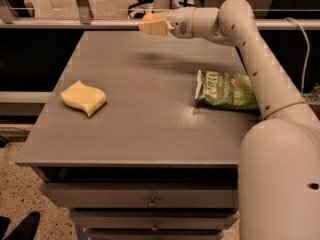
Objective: Pick orange
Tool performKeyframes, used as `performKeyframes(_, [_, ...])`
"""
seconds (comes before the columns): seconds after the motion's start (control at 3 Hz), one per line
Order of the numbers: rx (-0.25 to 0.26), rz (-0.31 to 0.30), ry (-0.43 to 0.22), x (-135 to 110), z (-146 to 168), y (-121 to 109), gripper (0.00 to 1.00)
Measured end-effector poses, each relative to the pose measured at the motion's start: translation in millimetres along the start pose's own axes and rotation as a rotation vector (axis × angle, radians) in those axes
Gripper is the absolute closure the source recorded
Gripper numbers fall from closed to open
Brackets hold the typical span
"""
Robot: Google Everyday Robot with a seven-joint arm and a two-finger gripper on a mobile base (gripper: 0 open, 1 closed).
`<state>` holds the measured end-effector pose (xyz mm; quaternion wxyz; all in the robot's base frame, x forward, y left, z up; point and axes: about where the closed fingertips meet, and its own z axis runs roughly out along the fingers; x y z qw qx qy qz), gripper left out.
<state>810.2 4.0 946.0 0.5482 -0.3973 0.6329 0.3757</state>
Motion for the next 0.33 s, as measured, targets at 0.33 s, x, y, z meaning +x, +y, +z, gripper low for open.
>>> performKeyframes(0.33, [-0.067,-0.09,-0.04,-28.9,-30.9,25.3,1.0])
